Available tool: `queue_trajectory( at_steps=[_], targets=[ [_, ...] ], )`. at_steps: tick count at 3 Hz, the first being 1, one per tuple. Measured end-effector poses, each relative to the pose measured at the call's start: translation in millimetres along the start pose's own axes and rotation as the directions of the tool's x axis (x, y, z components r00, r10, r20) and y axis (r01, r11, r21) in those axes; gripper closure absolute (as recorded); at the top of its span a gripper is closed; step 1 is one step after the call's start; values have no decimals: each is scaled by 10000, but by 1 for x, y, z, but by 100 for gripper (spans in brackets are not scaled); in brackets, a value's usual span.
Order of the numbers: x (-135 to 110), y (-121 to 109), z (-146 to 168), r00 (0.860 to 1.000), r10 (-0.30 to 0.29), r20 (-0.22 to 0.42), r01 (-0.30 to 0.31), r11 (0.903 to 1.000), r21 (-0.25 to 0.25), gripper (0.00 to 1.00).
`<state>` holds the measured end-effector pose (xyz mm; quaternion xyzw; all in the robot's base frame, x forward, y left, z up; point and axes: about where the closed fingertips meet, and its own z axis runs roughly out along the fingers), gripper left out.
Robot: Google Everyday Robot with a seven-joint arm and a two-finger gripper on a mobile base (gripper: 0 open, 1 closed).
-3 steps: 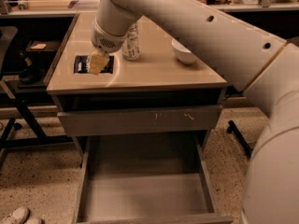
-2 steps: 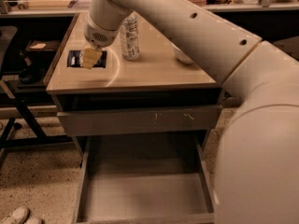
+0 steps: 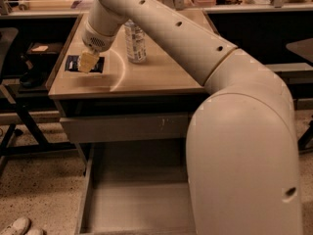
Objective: Pick rxbar blueberry from middle drawer and place on counter
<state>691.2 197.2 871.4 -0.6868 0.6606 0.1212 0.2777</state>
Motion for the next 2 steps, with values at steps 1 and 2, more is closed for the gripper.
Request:
queue_trajectory(
  at_steps=[1, 2],
  targets=[
    [3, -12, 22, 9996, 214, 203, -212, 9997, -97, 100],
    [11, -16, 37, 9988, 423, 258, -418, 9990, -182, 100]
  ],
)
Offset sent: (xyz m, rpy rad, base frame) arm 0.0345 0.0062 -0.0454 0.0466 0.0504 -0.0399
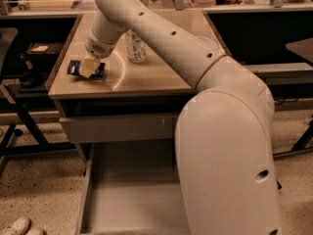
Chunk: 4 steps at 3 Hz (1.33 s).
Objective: Pick rxbar blueberry from middle drawer and place on counter
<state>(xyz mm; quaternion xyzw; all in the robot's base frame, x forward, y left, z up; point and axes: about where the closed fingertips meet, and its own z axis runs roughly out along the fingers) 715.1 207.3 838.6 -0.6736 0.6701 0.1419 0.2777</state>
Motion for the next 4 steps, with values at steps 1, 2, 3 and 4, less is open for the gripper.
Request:
queue_trajectory(
  at_steps=[1, 2, 3, 4],
  targets=[
    [0, 0, 1, 10000, 2, -1, -2, 10000, -6, 82],
    [0, 0, 1, 10000, 2, -2, -2, 10000, -6, 59],
    [0, 0, 1, 10000, 2, -2, -2, 10000, -7, 36],
    [0, 0, 1, 10000, 2, -2, -2, 10000, -7, 13]
  ],
)
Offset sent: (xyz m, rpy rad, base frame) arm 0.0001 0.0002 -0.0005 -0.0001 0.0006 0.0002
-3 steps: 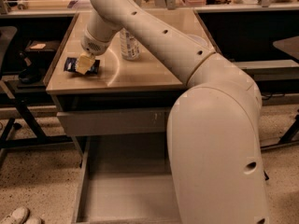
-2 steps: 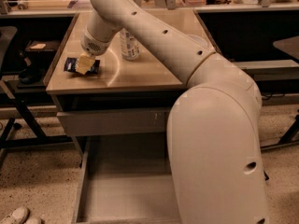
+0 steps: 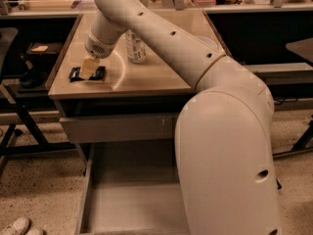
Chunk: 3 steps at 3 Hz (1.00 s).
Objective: Pick rxbar blueberry from middle drawer and place on counter
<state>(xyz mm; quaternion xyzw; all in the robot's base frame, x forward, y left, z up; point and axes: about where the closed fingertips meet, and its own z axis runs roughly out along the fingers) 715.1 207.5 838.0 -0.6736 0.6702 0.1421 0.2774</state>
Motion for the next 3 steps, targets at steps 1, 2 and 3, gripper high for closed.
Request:
queue_trajectory(
  at_steps=[1, 2, 3],
  targets=[
    [0, 0, 0, 10000, 0, 0, 0, 10000, -1, 0],
    [0, 0, 0, 10000, 0, -1, 0, 10000, -1, 0],
    [-8, -2, -14, 9995, 300, -113, -298, 9994, 179, 0]
  ],
)
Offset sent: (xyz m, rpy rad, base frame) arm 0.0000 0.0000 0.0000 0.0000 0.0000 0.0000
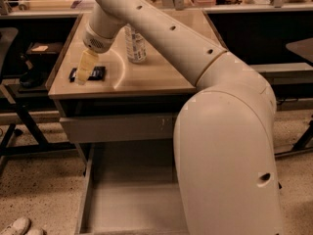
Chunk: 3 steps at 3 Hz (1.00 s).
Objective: Pick rxbar blueberry from middle drawer and place on counter
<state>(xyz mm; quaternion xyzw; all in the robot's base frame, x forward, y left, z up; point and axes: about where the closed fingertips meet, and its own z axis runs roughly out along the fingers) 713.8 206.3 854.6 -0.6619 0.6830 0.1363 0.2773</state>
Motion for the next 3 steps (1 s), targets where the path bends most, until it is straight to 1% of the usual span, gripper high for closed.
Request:
queue_trajectory(
  at_steps=[1, 2, 3],
  targets=[
    [-34, -1, -61, 10000, 19, 81, -24, 9981, 617, 0],
    [-71, 4, -142, 9991, -58, -421, 132, 9841, 1772, 0],
    [-76, 7, -152, 9987, -143, -496, 233, 9823, 1859, 0]
  ],
)
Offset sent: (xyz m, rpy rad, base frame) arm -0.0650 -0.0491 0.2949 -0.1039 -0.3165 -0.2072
